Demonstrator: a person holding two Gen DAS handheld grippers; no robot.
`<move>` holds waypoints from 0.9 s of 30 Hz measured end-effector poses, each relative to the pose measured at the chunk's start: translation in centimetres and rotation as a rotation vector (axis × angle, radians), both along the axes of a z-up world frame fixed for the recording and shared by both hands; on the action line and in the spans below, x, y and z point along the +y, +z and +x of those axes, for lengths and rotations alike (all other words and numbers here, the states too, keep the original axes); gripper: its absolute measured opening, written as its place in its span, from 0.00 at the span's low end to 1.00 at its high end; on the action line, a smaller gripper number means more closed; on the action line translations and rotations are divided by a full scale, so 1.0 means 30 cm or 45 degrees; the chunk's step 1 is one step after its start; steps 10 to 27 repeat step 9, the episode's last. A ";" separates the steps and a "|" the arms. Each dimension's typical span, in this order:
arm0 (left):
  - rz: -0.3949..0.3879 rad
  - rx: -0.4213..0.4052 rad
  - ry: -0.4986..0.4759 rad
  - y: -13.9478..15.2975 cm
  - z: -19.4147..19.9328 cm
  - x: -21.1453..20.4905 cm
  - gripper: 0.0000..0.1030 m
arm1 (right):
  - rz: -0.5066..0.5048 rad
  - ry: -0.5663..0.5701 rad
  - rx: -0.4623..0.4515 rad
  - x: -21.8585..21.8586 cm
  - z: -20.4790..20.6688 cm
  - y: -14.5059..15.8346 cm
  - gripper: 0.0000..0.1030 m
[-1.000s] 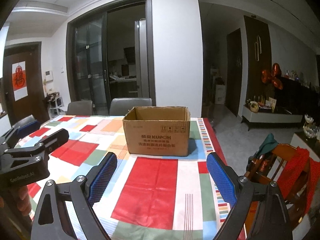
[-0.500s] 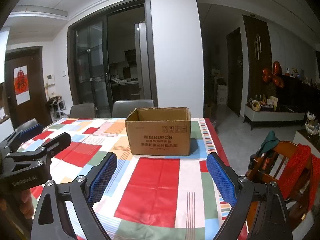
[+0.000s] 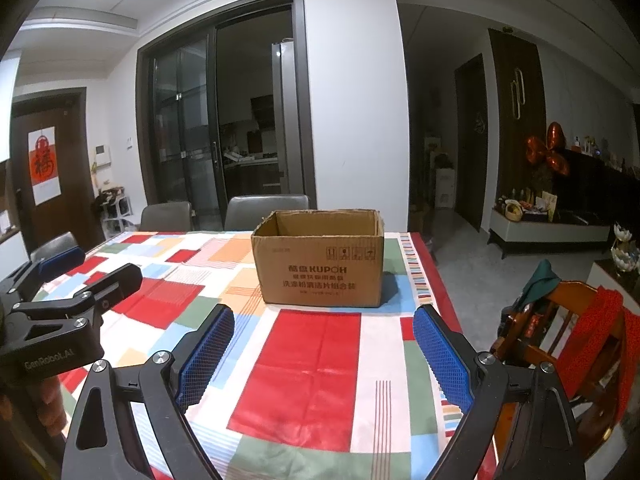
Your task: Organize snacks
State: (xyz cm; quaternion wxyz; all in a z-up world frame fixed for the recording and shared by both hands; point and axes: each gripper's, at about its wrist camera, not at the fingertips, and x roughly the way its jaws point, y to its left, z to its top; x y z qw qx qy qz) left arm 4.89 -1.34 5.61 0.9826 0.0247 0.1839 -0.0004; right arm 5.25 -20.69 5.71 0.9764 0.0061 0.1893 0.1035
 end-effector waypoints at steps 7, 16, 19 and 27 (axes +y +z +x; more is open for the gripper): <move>-0.008 0.011 0.000 -0.003 0.006 0.008 1.00 | -0.004 -0.002 0.007 0.005 -0.001 -0.007 0.89; -0.007 0.015 0.002 -0.006 0.003 0.007 1.00 | -0.005 -0.003 0.013 0.006 0.000 -0.012 0.89; -0.007 0.015 0.002 -0.006 0.003 0.007 1.00 | -0.005 -0.003 0.013 0.006 0.000 -0.012 0.89; -0.007 0.015 0.002 -0.006 0.003 0.007 1.00 | -0.005 -0.003 0.013 0.006 0.000 -0.012 0.89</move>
